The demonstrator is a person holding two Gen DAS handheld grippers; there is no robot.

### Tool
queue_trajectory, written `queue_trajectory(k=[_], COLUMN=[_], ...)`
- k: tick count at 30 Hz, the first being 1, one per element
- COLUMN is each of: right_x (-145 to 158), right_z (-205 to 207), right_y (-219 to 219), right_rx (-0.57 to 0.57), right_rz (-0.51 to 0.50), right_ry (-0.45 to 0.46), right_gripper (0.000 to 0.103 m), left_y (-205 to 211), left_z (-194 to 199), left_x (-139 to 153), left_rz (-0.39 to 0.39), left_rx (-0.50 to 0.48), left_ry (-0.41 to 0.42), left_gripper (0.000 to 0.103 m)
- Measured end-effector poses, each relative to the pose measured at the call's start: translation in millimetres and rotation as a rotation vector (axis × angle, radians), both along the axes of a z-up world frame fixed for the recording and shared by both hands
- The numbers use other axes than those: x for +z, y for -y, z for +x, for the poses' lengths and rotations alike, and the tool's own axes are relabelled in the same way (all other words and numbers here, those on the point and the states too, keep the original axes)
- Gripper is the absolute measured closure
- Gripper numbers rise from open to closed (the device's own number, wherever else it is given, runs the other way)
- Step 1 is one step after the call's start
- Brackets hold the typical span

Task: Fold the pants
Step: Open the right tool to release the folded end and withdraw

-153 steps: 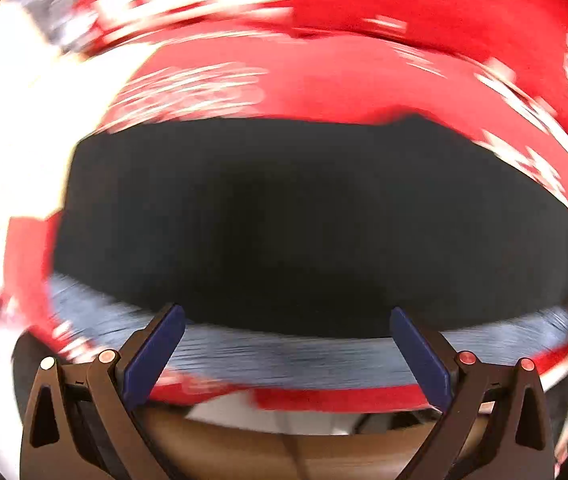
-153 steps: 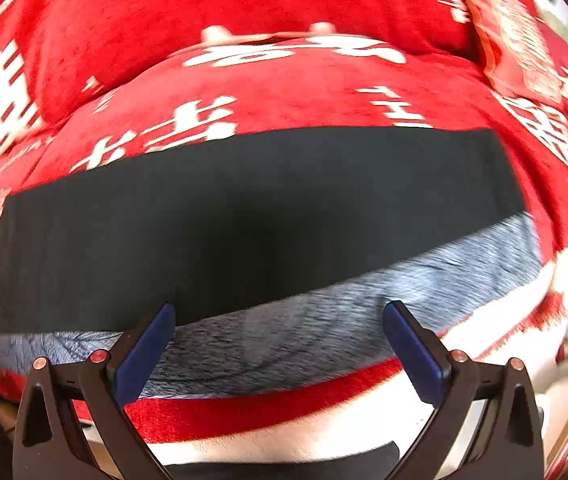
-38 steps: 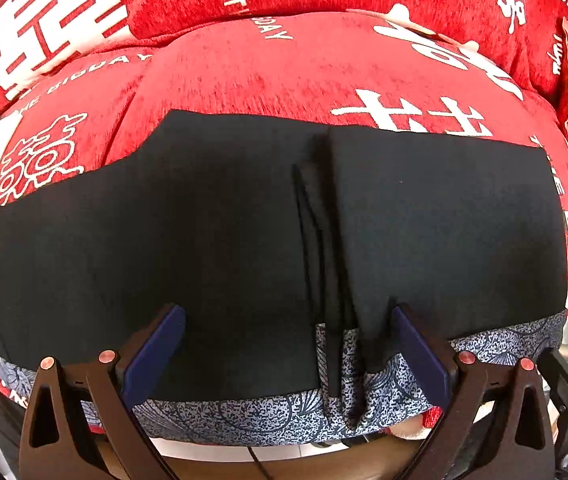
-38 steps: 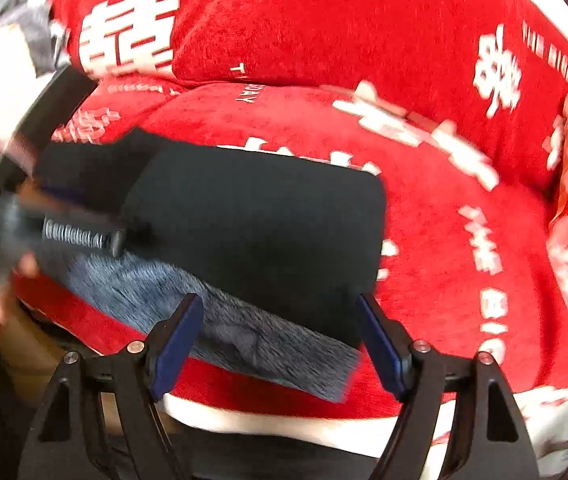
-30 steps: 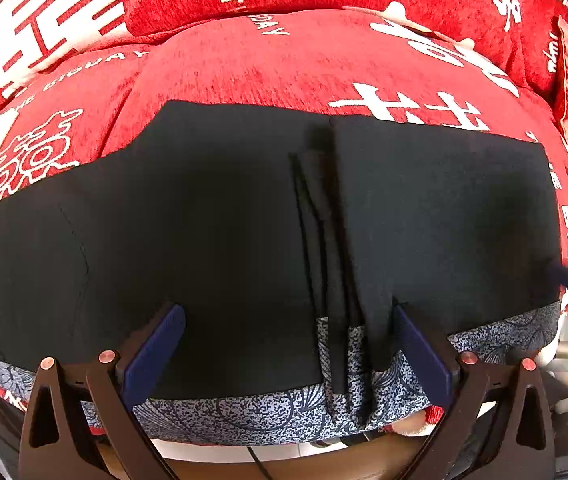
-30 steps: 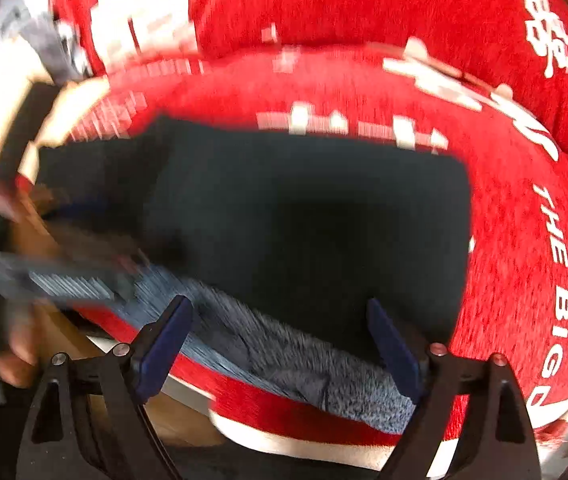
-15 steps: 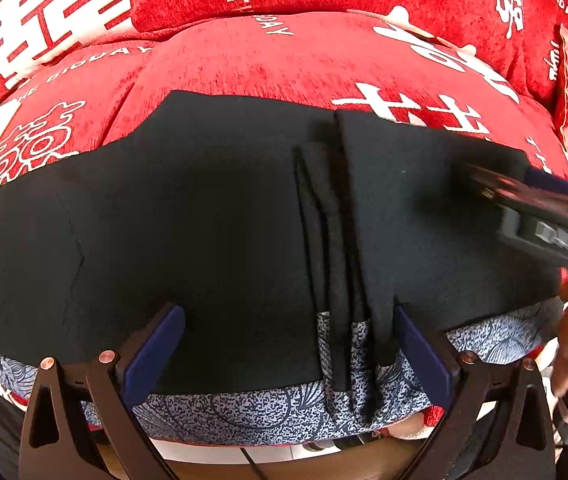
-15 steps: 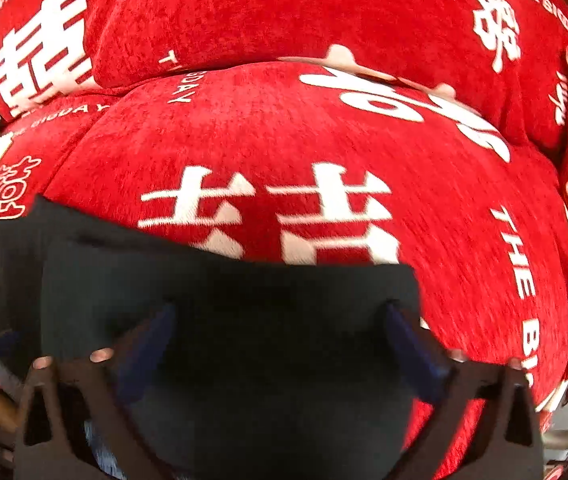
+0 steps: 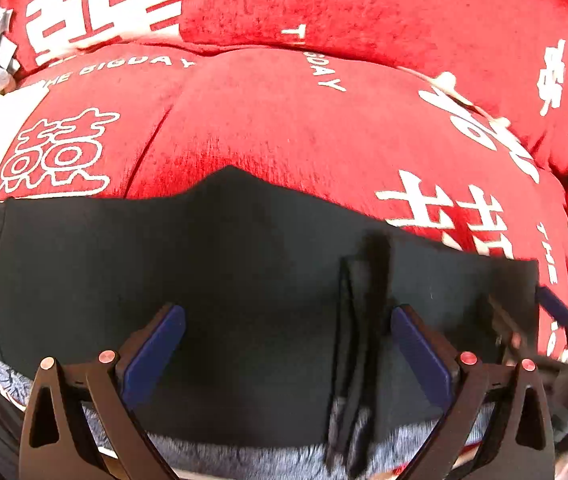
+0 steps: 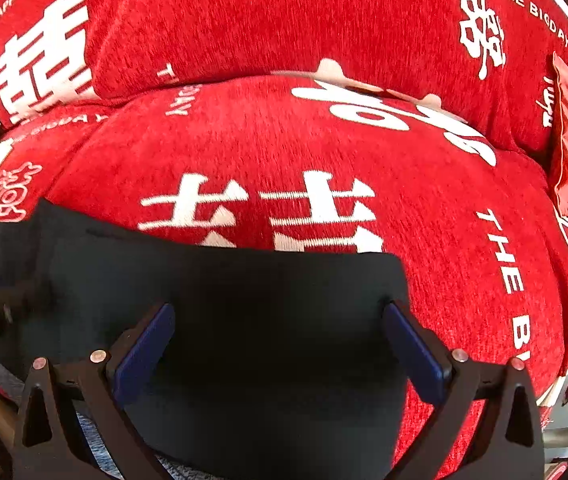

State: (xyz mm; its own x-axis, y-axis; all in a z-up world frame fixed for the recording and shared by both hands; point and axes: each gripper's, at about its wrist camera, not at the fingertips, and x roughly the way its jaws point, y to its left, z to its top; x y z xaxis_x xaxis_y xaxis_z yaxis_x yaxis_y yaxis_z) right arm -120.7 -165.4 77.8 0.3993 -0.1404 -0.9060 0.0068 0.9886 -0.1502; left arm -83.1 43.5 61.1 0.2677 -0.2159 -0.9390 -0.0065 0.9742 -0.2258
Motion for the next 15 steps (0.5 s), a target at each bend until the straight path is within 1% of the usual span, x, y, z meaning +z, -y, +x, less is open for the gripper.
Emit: queue_trajectory(k=[1, 3, 8, 10, 13, 15], right_x=[-1.6, -2.3, -1.1, -1.0, 0.4, 0.8], right_z=[-1.1, -4.0, -24.4, -37.4, -62.7, -76.4], right_y=[-3.0, -8.0, -9.7, -10.1, -11.2, -9.6], right_rx=[0.009, 0.019, 0.018, 0.019, 0.02, 0.022], right_rz=[-0.02, -0.048, -0.049, -0.05, -0.044, -0.031], right_ry=[0.002, 0.006, -0.01, -0.011, -0.007, -0.014], right_gripper=[0.0, 0.0, 0.0, 0.0, 0.0, 0.0], left_y=[4.2, 9.1, 7.5, 5.3, 4.6, 3.8], left_z=[3.3, 4.1, -3.2, -10.6, -27.7, -39.6], left_x=[-4.8, -10.6, -7.2, -5.4, -5.1, -3.3], left_rz=[0.013, 0.034, 0.04, 0.042, 0.067, 0.106], left_rx=[-0.006, -0.015, -0.043, -0.063, -0.106, -0.121], left_ry=[-0.013, -0.007, 0.012, 0.014, 0.029, 0.053], left_gripper=[0.0, 0.0, 0.0, 0.0, 0.0, 0.0])
